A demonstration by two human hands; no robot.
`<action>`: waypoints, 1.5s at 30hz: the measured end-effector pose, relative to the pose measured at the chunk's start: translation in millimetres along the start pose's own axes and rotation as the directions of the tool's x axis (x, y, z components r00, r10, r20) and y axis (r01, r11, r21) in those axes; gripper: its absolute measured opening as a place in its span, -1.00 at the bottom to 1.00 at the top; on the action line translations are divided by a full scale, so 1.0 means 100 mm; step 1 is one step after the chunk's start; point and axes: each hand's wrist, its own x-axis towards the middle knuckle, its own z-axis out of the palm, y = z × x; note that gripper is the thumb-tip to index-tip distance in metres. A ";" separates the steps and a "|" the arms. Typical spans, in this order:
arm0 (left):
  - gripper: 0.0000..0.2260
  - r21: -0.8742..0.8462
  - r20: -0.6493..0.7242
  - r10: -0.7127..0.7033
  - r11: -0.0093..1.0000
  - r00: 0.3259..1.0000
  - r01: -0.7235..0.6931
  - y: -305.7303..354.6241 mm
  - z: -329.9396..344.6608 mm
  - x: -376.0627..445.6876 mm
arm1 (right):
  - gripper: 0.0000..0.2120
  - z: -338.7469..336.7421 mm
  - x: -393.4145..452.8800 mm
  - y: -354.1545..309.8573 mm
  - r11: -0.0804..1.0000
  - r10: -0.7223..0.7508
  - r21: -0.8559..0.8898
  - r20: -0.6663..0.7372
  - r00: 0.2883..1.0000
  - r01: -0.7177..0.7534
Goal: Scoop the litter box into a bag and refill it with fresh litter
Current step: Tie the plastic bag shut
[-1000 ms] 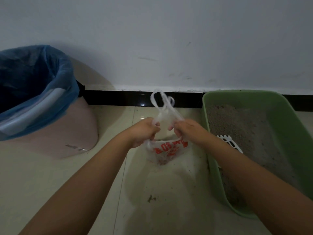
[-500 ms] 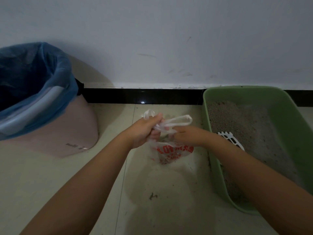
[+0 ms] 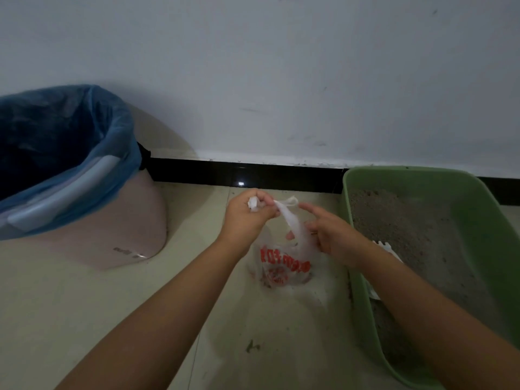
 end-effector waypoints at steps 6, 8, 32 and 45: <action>-0.72 -0.070 0.151 -0.079 0.993 0.985 0.091 -0.01 -0.04 0.00 | -0.76 -0.01 0.08 -0.06 0.993 -0.085 0.059 -0.201 0.976 0.098; -0.72 -0.065 0.164 -0.097 0.992 0.982 0.109 -0.02 -0.05 -0.02 | -0.80 -0.01 0.07 -0.06 0.995 -0.095 -0.063 -0.256 0.962 0.082; -0.38 0.945 0.326 -0.235 0.082 0.916 -0.316 -0.84 -0.80 -0.13 | -0.75 -0.25 0.04 0.00 0.964 -0.264 -0.143 -0.415 0.871 0.224; -0.59 -0.709 -0.260 -0.523 0.674 0.812 0.207 -0.47 -0.07 -0.01 | -0.60 -0.06 0.23 0.07 0.996 -0.047 -0.085 -0.439 0.897 0.011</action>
